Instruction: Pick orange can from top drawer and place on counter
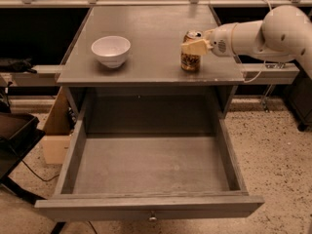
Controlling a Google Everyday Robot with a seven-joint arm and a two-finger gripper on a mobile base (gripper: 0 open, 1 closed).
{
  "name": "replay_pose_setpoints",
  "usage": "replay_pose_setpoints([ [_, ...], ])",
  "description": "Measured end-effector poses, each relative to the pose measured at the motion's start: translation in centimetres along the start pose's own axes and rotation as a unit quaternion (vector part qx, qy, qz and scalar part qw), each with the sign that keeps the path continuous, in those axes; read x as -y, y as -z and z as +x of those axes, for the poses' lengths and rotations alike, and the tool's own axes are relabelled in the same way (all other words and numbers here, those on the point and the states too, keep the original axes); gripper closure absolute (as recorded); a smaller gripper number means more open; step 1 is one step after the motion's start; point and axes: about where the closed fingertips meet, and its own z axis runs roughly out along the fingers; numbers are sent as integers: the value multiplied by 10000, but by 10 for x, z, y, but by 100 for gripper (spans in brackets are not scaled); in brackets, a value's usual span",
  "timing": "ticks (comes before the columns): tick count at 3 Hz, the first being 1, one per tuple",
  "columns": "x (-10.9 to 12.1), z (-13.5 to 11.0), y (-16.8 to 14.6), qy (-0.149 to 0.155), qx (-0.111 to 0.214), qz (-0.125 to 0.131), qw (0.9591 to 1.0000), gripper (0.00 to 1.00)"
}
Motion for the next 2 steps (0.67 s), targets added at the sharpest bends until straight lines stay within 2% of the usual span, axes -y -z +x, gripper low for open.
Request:
replay_pose_setpoints([
  [2,-2,3,-6,-22,23,-38,10000,54],
])
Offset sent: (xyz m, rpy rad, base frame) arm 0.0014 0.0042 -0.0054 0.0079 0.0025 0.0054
